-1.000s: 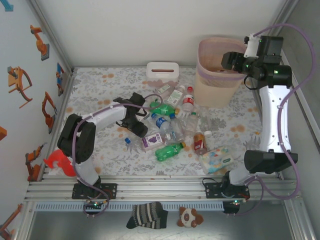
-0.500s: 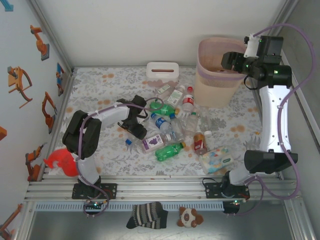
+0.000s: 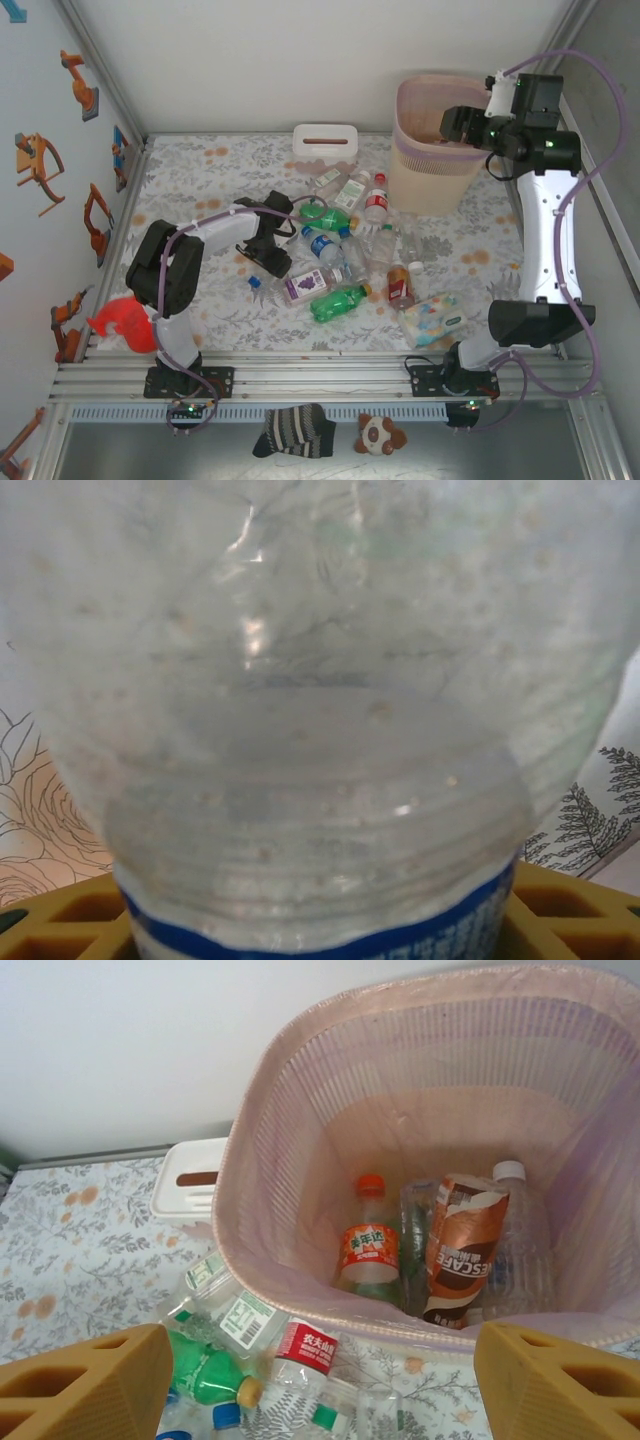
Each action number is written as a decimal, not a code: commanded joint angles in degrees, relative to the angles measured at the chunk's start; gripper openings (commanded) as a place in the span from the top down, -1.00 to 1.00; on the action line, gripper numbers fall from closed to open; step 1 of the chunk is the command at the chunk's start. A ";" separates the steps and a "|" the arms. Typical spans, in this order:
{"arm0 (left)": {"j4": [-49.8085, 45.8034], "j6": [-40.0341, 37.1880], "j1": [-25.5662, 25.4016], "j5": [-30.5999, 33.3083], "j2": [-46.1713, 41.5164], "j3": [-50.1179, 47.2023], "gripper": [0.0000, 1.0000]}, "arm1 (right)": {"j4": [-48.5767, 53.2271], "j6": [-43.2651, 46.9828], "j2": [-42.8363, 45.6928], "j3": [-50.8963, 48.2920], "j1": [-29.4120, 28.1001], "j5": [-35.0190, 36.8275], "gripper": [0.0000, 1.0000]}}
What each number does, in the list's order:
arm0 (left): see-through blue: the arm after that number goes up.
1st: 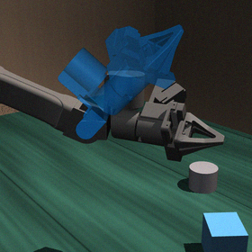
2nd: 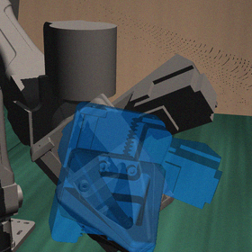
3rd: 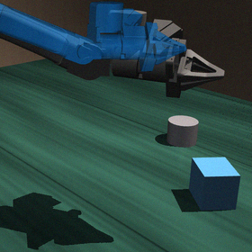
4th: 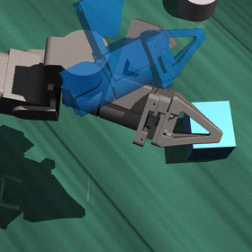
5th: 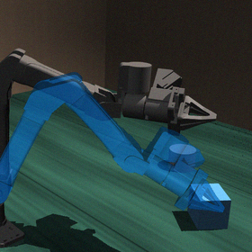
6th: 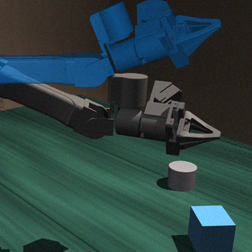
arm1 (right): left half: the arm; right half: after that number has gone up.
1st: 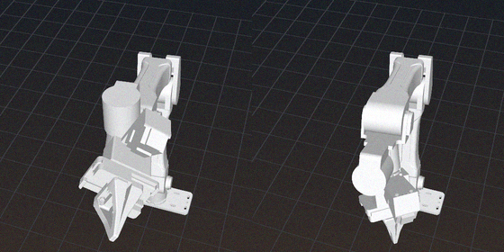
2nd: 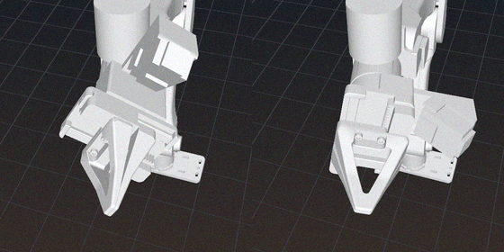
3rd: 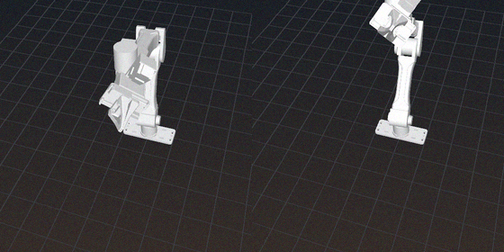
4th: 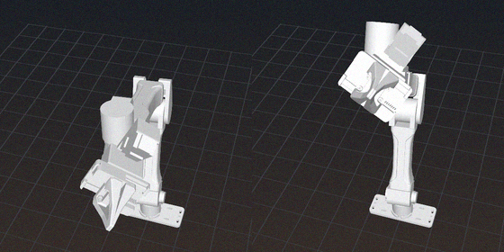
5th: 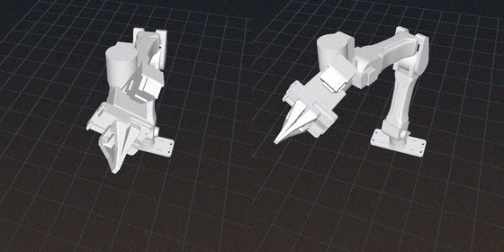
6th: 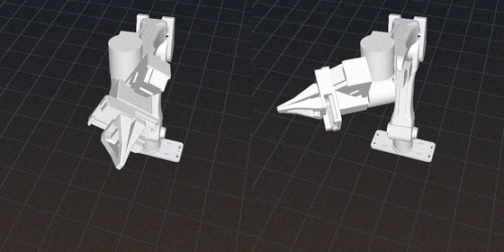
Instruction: Put the plastic bottles in the bin
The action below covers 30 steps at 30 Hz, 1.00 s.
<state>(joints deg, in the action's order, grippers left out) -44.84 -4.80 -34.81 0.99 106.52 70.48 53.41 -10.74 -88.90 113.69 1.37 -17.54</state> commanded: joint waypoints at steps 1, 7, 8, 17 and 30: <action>-1.51 -0.48 -0.09 -1.06 -3.72 1.93 -0.20 | -2.51 -1.12 2.04 -1.19 0.39 -3.15 -0.56; -1.74 -0.02 0.07 -2.44 -7.92 4.07 -0.17 | -10.99 -3.27 5.23 -7.40 0.39 -11.09 -0.56; -1.66 0.06 0.06 -2.70 -8.64 4.43 -0.16 | -12.78 -3.86 5.76 -8.52 0.39 -12.23 -0.56; 6.28 2.20 0.53 -11.41 -17.41 4.13 -0.08 | -28.37 -11.78 9.07 -18.62 0.05 -23.77 -0.56; 23.65 6.03 2.10 -33.60 -28.24 -0.54 -0.08 | -37.99 -13.21 9.64 -23.52 -9.33 -31.02 -0.57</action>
<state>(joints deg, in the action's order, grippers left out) -26.94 -0.34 -33.15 -24.64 81.03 71.07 19.92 -23.62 -80.42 90.63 -5.63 -45.21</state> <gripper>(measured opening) 0.542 0.783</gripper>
